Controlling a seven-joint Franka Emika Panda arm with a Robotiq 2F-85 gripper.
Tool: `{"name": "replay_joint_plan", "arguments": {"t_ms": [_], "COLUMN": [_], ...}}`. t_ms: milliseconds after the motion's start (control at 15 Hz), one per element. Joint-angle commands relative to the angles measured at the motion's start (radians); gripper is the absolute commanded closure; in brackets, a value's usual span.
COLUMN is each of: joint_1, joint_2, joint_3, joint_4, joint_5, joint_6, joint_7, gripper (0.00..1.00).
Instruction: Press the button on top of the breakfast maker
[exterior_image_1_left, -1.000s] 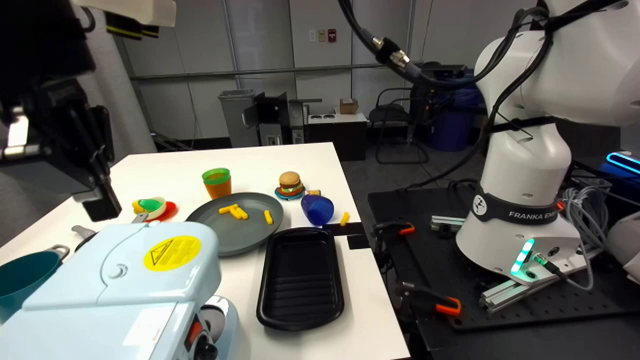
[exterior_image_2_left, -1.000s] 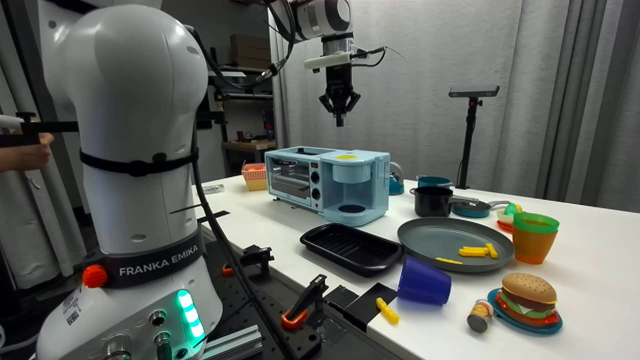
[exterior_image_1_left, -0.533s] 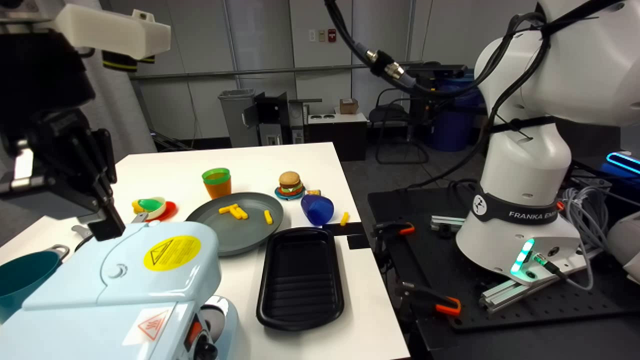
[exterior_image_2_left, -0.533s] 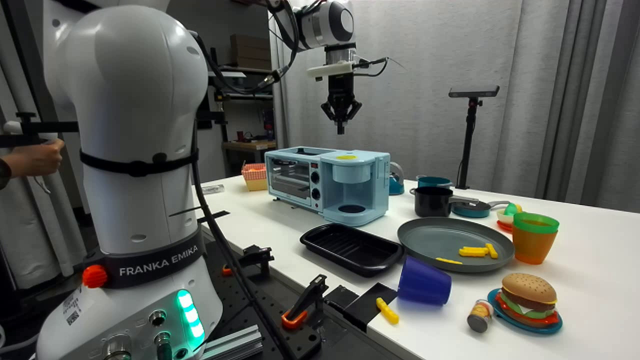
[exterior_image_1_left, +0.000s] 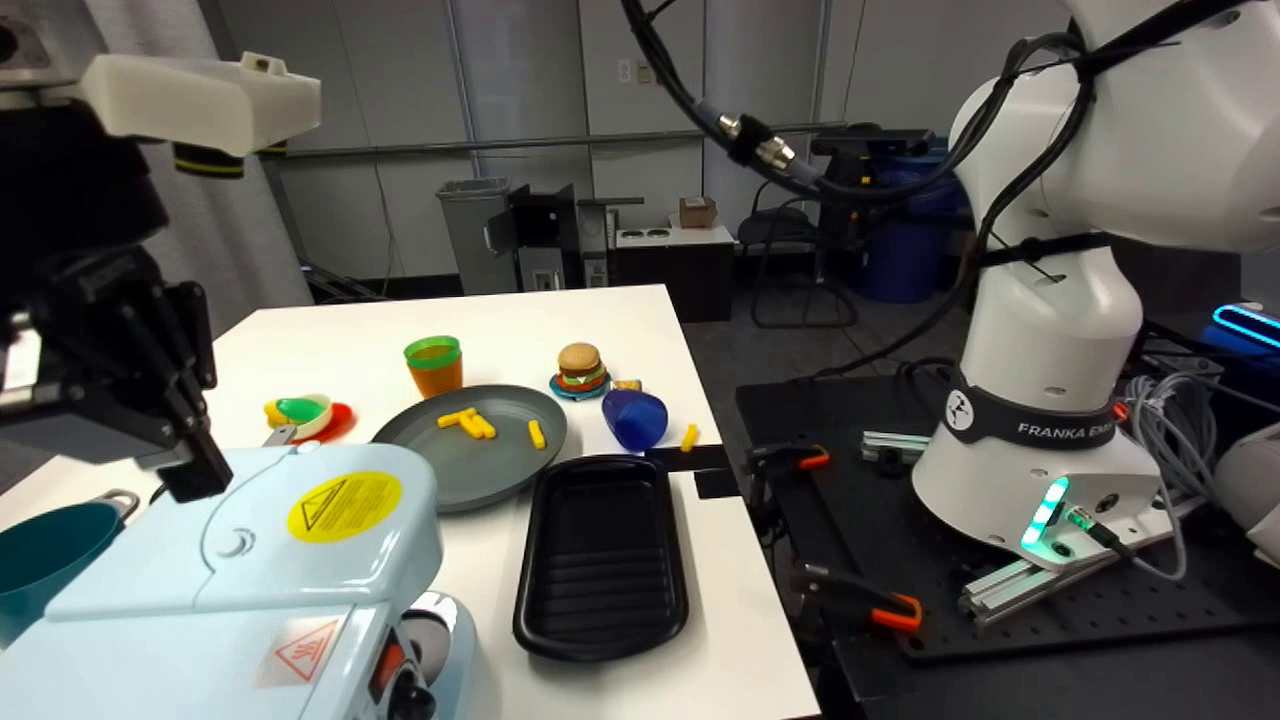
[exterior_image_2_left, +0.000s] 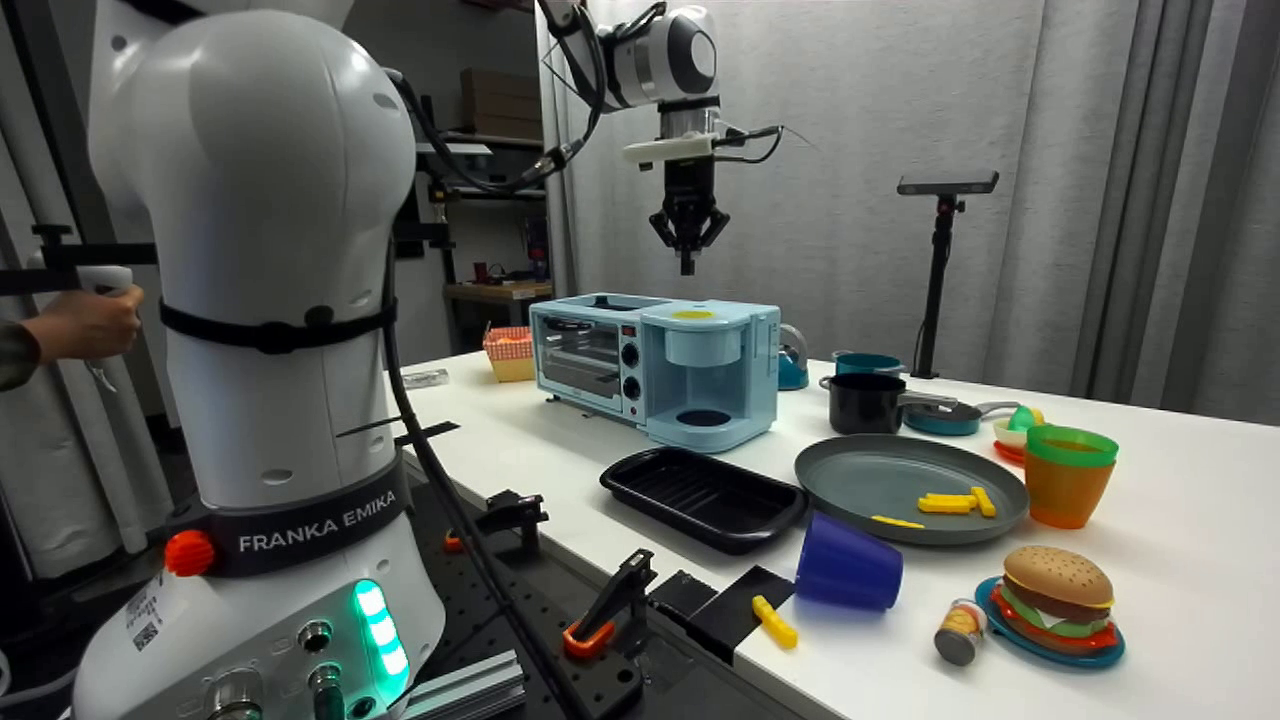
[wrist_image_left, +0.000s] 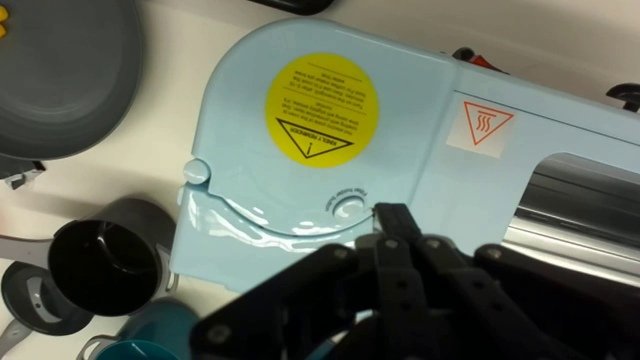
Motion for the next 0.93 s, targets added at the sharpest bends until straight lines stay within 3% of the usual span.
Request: {"name": "replay_joint_plan", "arguments": {"t_ms": [0, 333, 867], "joint_1": [-0.002, 0.001, -0.011], "joint_2": [0.036, 0.062, 0.053], "joint_3": [-0.007, -0.004, -0.014], "joint_4": [0.052, 0.086, 0.042], "joint_5": [0.029, 0.038, 0.052], "joint_6": [0.000, -0.010, 0.004], "joint_7": [-0.023, -0.019, -0.025], "gripper": [1.00, 1.00, 1.00]}}
